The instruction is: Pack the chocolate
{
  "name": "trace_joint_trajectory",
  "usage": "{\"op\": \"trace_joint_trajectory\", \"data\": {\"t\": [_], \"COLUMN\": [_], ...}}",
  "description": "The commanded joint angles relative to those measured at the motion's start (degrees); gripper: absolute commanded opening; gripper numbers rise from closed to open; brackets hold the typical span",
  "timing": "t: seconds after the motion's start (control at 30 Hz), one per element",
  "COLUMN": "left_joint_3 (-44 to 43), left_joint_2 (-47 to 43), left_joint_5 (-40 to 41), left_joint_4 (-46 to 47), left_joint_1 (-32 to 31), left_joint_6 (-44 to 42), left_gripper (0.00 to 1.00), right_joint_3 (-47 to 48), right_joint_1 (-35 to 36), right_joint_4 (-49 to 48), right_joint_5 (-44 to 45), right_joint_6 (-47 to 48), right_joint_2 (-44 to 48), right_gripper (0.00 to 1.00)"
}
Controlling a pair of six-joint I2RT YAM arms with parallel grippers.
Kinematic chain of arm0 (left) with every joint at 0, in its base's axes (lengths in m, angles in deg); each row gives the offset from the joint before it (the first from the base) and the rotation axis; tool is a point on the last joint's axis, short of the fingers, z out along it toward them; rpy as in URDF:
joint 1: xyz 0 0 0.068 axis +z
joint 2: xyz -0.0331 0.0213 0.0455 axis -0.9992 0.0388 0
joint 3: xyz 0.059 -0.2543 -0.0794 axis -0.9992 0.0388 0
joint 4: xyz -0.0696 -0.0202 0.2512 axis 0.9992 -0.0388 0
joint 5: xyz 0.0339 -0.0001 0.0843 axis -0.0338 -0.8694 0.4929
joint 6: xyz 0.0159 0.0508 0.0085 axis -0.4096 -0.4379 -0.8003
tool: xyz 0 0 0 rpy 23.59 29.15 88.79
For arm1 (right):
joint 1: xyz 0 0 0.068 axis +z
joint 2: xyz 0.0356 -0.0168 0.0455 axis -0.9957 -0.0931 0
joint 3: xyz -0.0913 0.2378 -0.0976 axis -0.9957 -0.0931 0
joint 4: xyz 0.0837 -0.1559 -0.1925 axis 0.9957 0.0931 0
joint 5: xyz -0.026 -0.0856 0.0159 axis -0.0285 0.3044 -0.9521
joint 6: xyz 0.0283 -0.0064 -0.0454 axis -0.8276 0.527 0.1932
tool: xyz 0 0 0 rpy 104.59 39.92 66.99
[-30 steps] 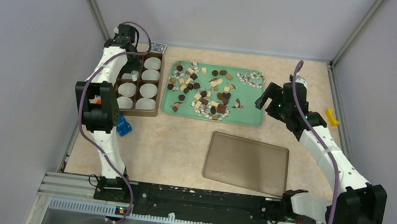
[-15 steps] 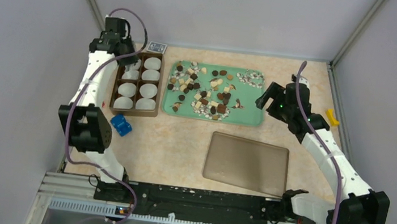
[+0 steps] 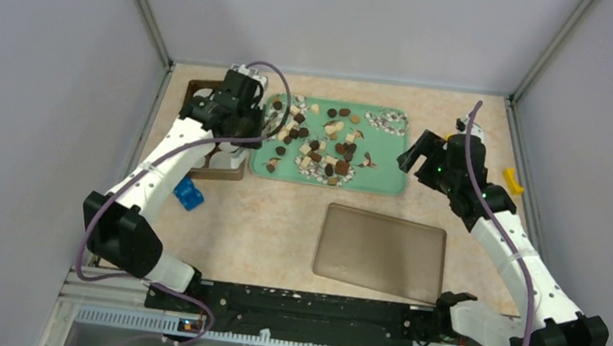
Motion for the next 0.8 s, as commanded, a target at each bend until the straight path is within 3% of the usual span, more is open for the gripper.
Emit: {"op": "trace_joint_trajectory", "data": {"t": [0.0,0.77], "left_joint_3": [2.61,4.81], "left_joint_2": [-1.28,0.86], "left_joint_5": [3.23,5.41], "left_joint_4": [-2.03,-7.48], "left_joint_1": [-1.70,-6.90], "left_joint_6": [0.57,4.36], "left_gripper": [0.17,0.33], "right_joint_3": [-0.38,-0.61], "right_joint_1": [-0.38,-0.41], "right_joint_4": [-0.50,-1.96], "right_joint_5": [-0.10,-1.63], "right_joint_6": [-0.37,-0.48], "right_joint_2": [1.42,-0.07], "right_gripper": [0.82,0.82]}}
